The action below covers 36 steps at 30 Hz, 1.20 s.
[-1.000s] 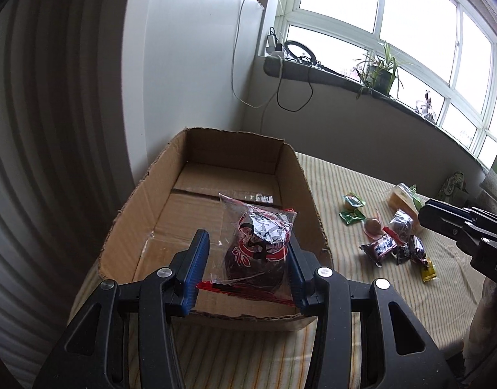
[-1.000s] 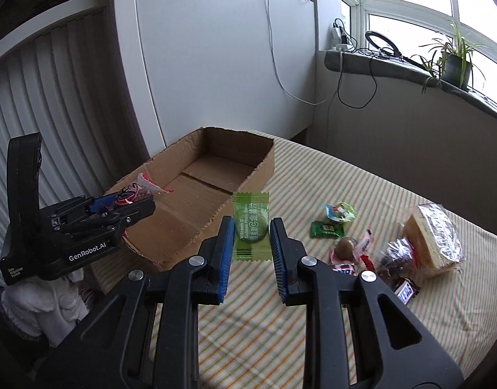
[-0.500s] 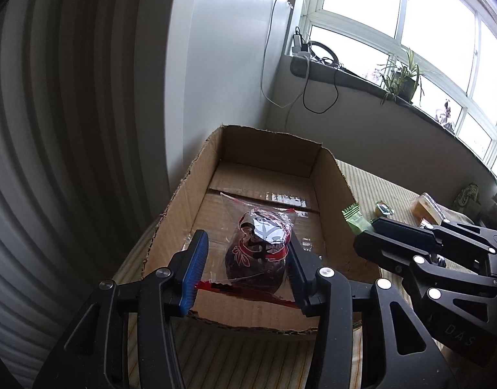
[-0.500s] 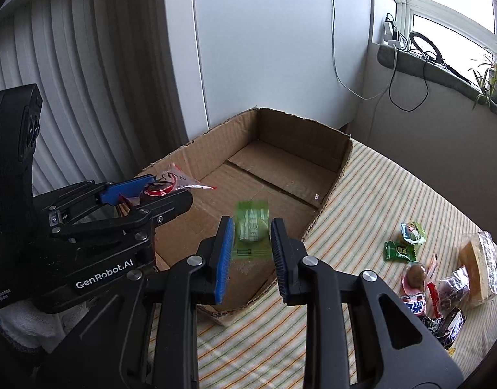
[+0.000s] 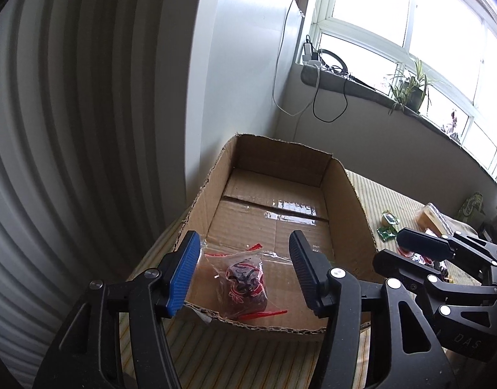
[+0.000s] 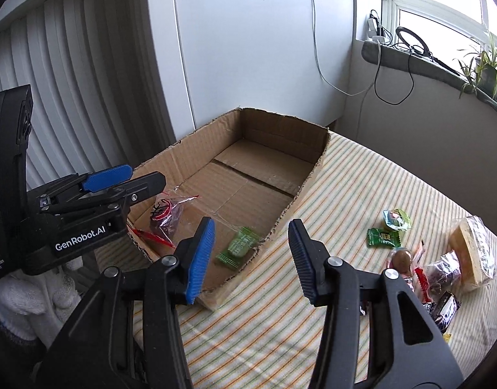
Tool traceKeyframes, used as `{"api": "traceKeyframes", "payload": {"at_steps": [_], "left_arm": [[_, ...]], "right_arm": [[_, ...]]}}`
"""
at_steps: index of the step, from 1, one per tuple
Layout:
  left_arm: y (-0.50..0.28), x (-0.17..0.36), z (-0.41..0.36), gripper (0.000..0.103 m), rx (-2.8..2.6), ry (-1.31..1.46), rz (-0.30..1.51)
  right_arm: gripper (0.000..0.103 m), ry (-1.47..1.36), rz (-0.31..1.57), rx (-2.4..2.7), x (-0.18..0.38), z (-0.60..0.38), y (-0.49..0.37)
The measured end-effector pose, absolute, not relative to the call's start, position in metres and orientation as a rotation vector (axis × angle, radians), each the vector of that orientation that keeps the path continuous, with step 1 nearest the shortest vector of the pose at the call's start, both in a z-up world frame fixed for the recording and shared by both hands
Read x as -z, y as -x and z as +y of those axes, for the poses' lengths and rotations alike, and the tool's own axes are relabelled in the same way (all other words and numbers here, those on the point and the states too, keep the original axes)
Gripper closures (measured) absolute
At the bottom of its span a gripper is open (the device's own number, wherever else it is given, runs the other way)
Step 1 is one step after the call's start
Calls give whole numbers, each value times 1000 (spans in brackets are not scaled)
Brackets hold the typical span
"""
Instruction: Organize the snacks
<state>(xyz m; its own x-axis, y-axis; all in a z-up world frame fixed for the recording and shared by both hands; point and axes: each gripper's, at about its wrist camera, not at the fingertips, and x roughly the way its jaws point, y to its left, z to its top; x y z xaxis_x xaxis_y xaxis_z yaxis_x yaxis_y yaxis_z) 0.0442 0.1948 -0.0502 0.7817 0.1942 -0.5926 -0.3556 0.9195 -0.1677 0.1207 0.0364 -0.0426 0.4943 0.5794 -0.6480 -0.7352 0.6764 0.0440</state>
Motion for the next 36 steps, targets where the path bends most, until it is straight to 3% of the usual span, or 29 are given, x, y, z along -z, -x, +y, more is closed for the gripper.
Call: {"api": "traceKeyframes", "payload": {"at_steps": [19, 29, 31, 36], "left_arm": [[-66, 37, 112, 46, -75, 210, 610], [-91, 46, 54, 46, 60, 144, 662], [-96, 50, 43, 46, 83, 132, 676], [-109, 57, 25, 46, 121, 111, 706]], "right_arm": [[53, 128, 757, -509, 66, -157, -123], [54, 96, 820, -502, 90, -183, -125], [64, 81, 832, -494, 94, -186, -130], [67, 31, 844, -514, 96, -189, -139]]}}
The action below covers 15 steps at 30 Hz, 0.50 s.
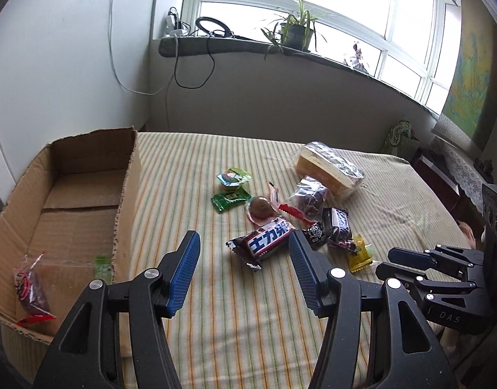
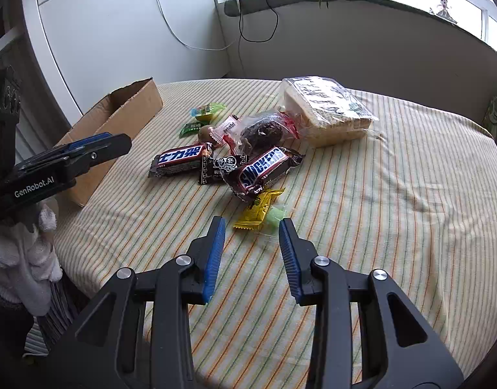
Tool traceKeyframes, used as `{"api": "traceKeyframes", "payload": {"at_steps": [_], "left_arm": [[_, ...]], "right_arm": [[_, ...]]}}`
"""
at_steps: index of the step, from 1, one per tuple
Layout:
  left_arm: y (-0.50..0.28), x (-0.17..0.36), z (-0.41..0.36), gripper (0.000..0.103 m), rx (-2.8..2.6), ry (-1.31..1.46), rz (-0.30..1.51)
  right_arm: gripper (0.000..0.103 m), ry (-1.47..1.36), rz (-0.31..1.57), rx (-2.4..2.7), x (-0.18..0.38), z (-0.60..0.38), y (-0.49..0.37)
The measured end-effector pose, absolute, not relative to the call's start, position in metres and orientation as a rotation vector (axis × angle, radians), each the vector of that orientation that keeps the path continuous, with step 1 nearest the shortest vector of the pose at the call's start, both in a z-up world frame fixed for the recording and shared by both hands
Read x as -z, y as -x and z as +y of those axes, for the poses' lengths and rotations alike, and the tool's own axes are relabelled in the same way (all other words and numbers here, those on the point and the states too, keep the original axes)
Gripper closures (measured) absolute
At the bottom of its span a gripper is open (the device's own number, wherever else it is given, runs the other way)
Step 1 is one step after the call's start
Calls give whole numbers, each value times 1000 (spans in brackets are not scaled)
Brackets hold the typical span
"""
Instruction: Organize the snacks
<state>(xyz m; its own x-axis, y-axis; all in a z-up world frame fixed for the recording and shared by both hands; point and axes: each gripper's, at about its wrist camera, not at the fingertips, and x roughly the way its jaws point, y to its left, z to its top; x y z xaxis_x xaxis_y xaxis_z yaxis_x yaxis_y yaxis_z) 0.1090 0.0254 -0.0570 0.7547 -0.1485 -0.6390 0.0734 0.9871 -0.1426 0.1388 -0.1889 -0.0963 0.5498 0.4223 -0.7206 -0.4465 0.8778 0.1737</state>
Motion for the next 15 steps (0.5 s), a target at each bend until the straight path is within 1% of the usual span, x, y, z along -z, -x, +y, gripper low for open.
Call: {"api": "traceKeyframes", "payload": {"at_steps": [15], "left_arm": [[-153, 82, 3, 46, 160, 71, 782]], "right_arm": [[67, 29, 882, -522, 109, -166, -165]]}}
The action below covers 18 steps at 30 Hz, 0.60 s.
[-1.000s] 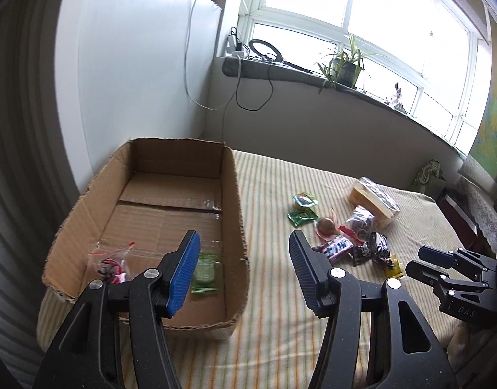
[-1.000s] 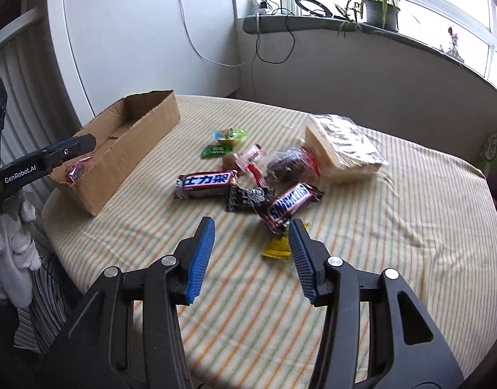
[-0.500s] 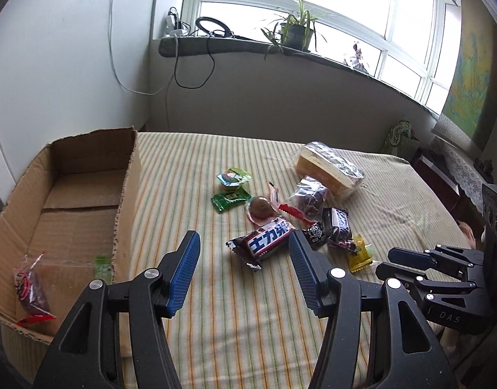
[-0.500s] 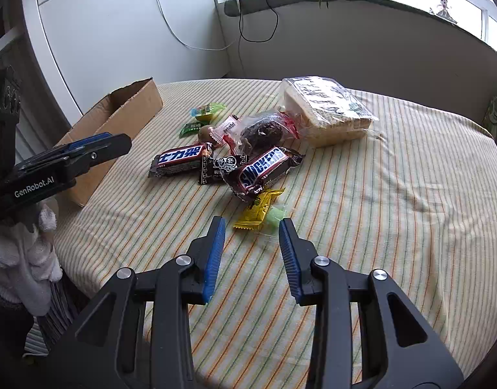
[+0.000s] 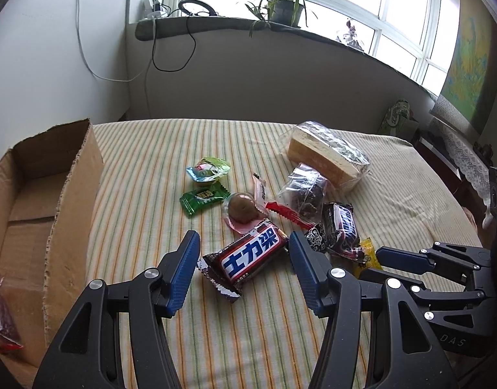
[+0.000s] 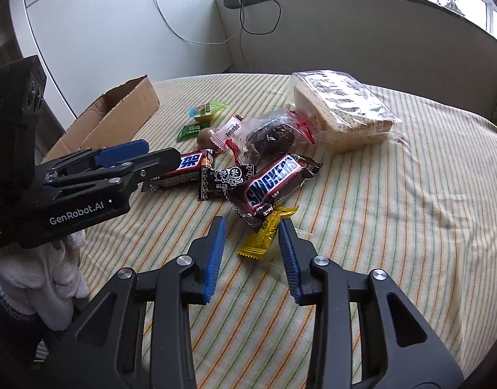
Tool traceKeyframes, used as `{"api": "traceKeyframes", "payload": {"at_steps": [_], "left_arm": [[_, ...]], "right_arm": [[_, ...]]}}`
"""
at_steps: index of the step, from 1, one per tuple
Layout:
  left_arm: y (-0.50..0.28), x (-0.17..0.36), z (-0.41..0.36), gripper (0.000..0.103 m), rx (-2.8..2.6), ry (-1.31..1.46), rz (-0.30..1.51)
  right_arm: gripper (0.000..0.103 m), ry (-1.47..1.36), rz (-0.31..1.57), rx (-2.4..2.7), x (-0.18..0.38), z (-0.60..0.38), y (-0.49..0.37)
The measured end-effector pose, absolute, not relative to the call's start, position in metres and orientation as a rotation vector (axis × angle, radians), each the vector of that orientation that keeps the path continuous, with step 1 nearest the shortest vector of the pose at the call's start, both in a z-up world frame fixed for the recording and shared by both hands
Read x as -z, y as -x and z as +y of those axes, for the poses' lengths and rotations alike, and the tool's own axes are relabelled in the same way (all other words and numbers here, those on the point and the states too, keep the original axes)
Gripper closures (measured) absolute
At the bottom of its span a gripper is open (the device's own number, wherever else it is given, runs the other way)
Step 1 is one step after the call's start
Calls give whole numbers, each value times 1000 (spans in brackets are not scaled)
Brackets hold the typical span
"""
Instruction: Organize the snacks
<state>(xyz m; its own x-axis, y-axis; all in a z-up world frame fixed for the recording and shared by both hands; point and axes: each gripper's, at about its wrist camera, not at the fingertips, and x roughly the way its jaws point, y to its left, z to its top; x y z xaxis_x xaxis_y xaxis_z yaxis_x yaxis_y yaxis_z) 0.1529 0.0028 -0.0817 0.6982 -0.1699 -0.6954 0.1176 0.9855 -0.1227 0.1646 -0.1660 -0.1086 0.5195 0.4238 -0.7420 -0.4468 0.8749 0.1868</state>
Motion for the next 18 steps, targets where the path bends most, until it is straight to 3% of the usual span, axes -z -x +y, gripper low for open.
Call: {"api": "traceKeyframes", "payload": {"at_steps": [4, 10, 18], "left_arm": [[-160, 89, 1, 46, 167, 58, 809], [-168, 96, 1, 46, 193, 47, 843], [-174, 101, 1, 47, 250, 36, 887]], "right_arm": [[68, 71, 901, -514, 116, -156, -168], [82, 73, 915, -497, 121, -160, -172], [85, 80, 914, -491, 121, -165, -172]]}}
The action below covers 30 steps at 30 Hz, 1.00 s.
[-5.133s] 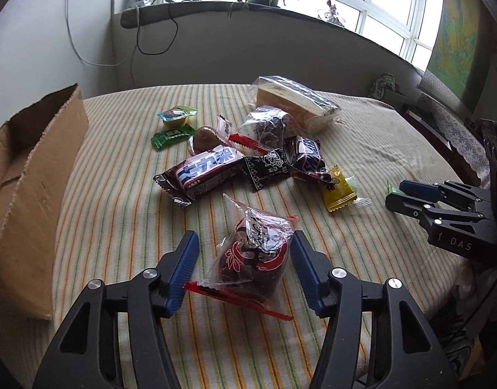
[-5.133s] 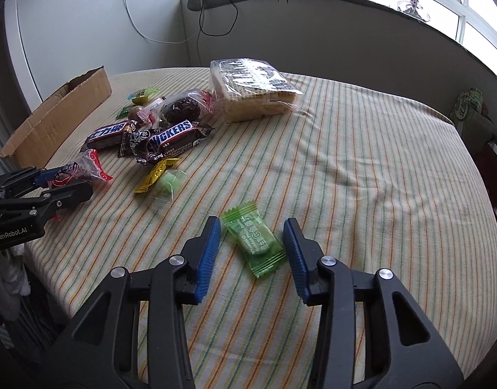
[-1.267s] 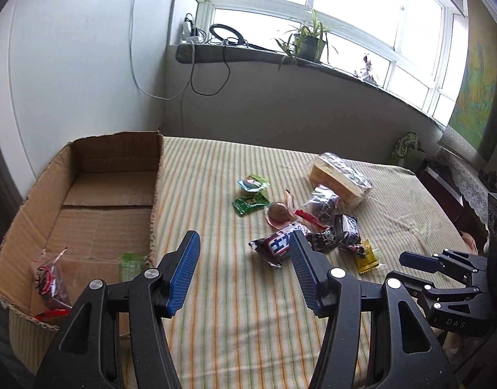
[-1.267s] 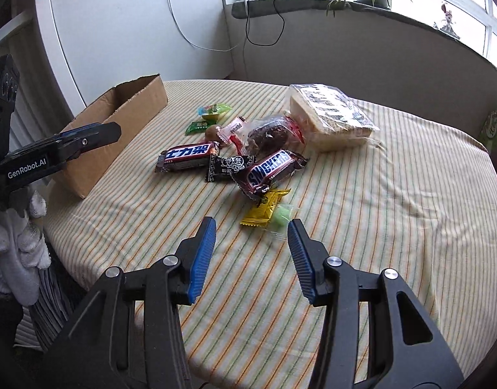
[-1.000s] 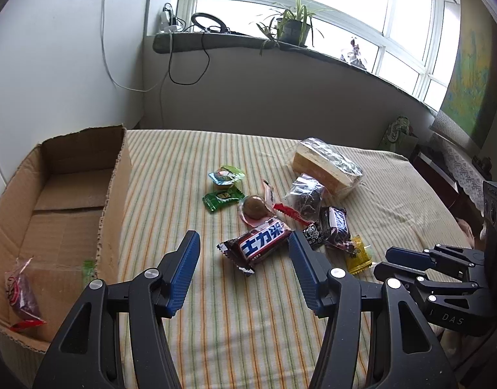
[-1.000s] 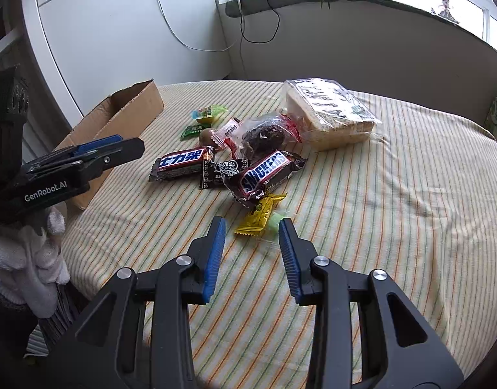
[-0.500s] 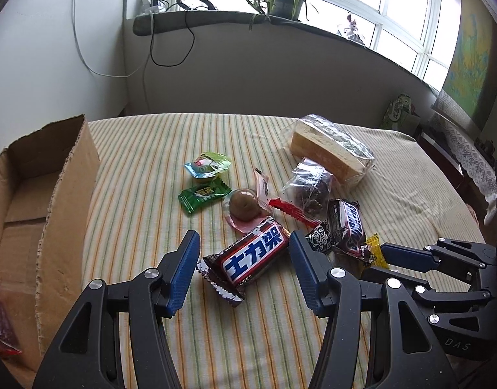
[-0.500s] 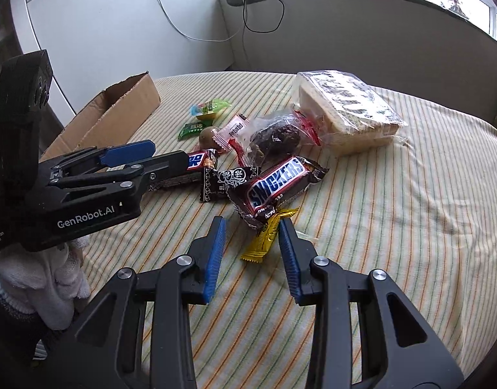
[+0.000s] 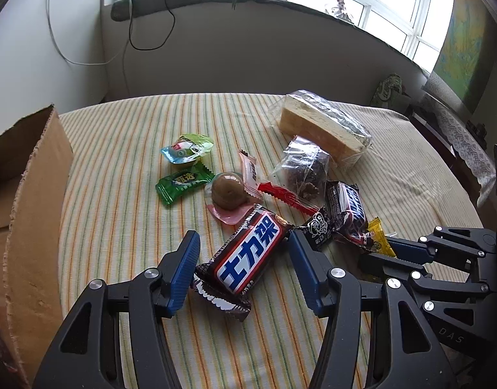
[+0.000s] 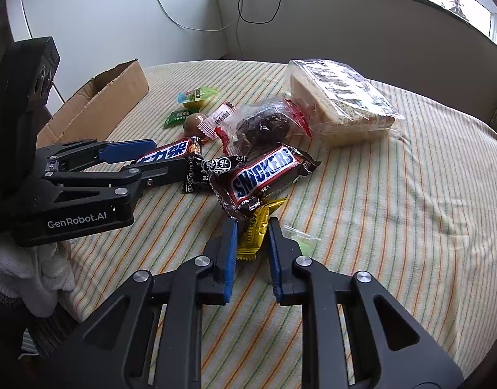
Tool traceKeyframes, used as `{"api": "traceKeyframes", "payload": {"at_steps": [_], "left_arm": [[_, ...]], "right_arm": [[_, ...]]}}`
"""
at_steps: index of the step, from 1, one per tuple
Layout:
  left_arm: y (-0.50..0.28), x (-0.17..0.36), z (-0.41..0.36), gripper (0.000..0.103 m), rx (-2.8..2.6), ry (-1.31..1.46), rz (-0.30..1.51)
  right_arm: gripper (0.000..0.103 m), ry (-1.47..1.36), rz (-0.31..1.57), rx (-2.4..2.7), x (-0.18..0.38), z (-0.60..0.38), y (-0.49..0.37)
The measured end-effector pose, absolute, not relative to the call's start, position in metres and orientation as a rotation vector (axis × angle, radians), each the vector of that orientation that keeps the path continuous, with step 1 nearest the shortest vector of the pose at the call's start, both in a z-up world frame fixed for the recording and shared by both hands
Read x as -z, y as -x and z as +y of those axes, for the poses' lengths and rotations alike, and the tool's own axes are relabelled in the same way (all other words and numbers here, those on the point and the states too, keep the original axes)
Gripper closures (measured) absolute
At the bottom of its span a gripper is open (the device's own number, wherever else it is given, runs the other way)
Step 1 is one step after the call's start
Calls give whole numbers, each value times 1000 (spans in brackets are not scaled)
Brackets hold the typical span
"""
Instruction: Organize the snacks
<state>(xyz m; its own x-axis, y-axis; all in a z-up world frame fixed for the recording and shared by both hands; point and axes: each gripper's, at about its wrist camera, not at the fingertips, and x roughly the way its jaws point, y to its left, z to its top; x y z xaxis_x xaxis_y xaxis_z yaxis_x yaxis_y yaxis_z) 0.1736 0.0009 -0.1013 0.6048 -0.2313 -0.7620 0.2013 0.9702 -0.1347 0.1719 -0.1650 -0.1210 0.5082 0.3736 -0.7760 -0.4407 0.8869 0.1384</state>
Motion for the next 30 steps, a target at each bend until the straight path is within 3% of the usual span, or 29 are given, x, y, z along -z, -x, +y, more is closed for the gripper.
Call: {"api": "traceKeyframes", "payload": {"at_steps": [10, 11, 14, 30], "left_arm": [[-173, 105, -5, 62, 277, 8, 919], [-174, 105, -7, 71, 264, -6, 916], [-173, 104, -10, 76, 242, -22, 908], [-139, 91, 13, 76, 217, 128, 862]], "right_arm": [[91, 58, 915, -487, 121, -177, -174], [92, 58, 914, -486, 121, -177, -174], [93, 50, 915, -485, 120, -179, -173], [93, 24, 886, -475, 105, -185, -144]]}}
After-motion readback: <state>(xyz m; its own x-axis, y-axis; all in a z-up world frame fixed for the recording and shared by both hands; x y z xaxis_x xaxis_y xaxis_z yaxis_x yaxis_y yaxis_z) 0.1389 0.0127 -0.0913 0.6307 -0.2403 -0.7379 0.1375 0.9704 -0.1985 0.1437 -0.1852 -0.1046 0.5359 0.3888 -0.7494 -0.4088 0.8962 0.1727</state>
